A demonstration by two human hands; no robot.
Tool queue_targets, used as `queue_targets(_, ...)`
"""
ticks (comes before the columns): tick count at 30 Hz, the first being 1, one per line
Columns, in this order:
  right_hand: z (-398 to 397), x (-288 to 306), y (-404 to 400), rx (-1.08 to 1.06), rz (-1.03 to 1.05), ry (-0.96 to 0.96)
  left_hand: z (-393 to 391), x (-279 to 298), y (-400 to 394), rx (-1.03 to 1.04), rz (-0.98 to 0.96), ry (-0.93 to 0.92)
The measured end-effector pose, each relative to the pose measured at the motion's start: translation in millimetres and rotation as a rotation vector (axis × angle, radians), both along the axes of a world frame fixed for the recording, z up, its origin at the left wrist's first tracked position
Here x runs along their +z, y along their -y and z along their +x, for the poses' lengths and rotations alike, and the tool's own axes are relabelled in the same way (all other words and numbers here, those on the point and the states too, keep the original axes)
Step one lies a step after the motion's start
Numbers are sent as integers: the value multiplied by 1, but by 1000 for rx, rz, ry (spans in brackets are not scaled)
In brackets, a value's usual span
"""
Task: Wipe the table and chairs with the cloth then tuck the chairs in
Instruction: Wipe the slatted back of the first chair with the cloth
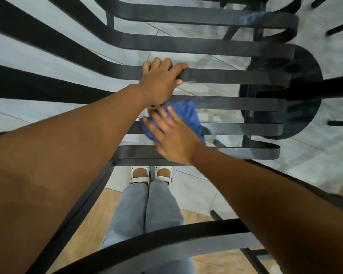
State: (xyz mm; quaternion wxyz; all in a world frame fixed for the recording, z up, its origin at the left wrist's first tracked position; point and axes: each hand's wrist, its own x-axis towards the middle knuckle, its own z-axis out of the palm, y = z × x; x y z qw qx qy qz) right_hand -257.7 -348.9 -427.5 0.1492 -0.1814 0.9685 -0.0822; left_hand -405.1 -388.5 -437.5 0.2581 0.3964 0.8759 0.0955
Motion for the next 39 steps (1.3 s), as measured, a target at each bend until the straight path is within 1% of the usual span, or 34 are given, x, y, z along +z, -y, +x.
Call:
queue_targets(2,-18,1,33,87,-180,-102,1,-1,1,-14,-1,-21)
queue_targets(3,-26,4,45,69,-263,-178,1,-2,1,-21,1,-37)
queue_targets(5,-33,15,55,-45,-443,-254,1,-1,2,-30,2,-52)
queue_targets(7,-28,29,53,-115,-618,-238,1,0,2,-28,0,-50)
queue_targets(8,-24,37,52,-161,-654,-214,1,0,2,-29,-1,-39)
queue_targets(10,-18,41,52,-219,-574,-202,0,1,2,-32,2,-13)
queue_targets(11,-13,39,53,-232,-472,-183,0,1,1,-32,2,-6)
queue_targets(12,-8,38,54,-229,-324,-114,-1,2,1,-33,-1,-2)
queue_targets(14,0,27,52,-161,-42,107,0,2,1,-34,-8,-3)
queue_targets(15,2,22,51,-109,30,181,0,2,1,-34,-12,-7)
queue_targets(17,3,9,50,15,74,251,1,0,1,-35,-13,-14)
queue_targets(19,0,5,51,82,70,244,2,-2,3,-38,-10,-38)
queue_targets(21,-1,5,44,79,67,207,5,-6,6,-52,23,-106)
queue_targets(24,10,6,23,45,92,211,8,-9,10,-62,60,-189)
queue_targets(28,37,6,-18,-95,110,111,9,-11,10,-59,96,-241)
queue_targets(31,54,4,-43,-143,143,66,11,-11,11,-48,89,-256)
queue_targets(34,64,7,-61,-277,162,109,12,-13,12,-38,90,-280)
queue_targets(36,72,8,-71,-493,196,165,13,-13,12,-30,90,-287)
queue_targets(39,77,13,-79,-907,274,200,15,-13,12,-19,92,-293)
